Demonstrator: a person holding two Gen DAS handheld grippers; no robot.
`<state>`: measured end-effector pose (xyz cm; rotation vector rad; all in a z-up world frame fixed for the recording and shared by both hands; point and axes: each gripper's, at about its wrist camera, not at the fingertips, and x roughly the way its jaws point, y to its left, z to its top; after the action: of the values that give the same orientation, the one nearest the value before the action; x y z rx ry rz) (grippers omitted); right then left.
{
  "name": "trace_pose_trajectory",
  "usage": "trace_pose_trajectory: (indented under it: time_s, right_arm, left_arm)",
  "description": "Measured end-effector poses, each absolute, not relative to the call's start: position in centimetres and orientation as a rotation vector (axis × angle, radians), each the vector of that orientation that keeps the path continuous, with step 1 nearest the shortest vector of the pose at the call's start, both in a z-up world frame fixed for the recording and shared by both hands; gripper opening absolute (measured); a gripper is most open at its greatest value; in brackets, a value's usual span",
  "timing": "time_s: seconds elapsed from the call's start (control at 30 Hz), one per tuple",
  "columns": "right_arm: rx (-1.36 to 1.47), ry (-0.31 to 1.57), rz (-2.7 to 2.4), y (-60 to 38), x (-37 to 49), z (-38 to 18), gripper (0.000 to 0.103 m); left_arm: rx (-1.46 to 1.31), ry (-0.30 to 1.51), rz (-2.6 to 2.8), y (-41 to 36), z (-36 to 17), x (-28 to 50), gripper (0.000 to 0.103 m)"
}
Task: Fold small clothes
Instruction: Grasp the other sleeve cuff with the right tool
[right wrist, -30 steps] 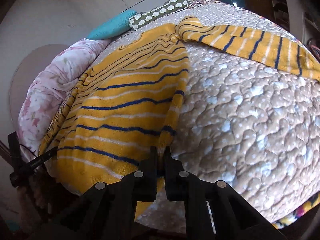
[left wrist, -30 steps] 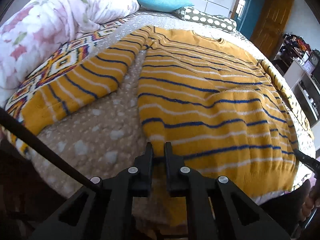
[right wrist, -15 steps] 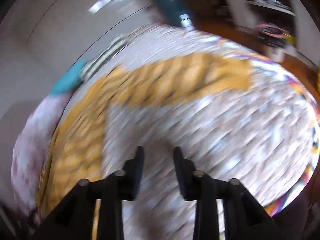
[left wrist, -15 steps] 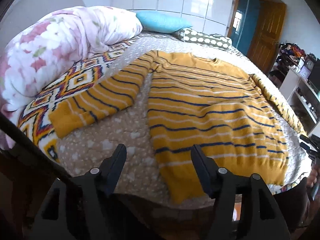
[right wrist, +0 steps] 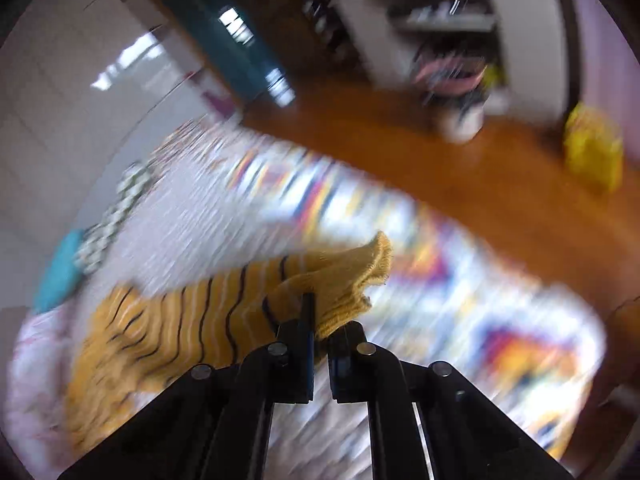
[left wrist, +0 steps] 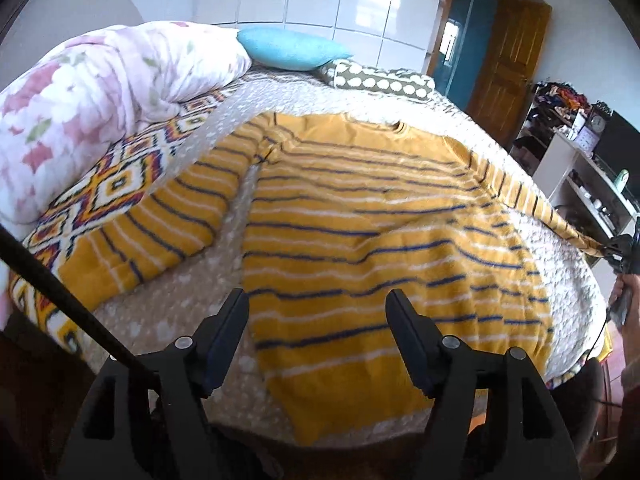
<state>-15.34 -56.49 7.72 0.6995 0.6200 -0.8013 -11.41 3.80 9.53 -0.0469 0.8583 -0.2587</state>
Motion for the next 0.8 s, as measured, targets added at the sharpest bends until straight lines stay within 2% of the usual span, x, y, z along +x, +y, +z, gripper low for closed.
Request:
trace_pose_trajectory:
  time_s: [0.17,0.37,0.53,0.8]
  right_arm:
    - [0.570,0.602,-0.828,-55.7,-12.0,13.4,0.006]
    - [0.369,0.668,-0.529,-44.0,-1.8,16.5,0.006]
    - [0.255,0.771,-0.207,-29.3,9.1,14.3,0.006]
    - [0.154,0.960,0.118,-8.9,21.2,5.5,0.006]
  left_arm:
    - [-0.122,0.839,-0.301,2.9,9.4,-10.3,0.070]
    - [-0.160,0.857,-0.365,2.3,8.1,-11.8,0.070]
    - [-0.155,0.788,-0.325,5.2,8.7,-13.7,0.075]
    - [-0.282,0.759,-0.259,12.4,8.5,-14.8,0.076]
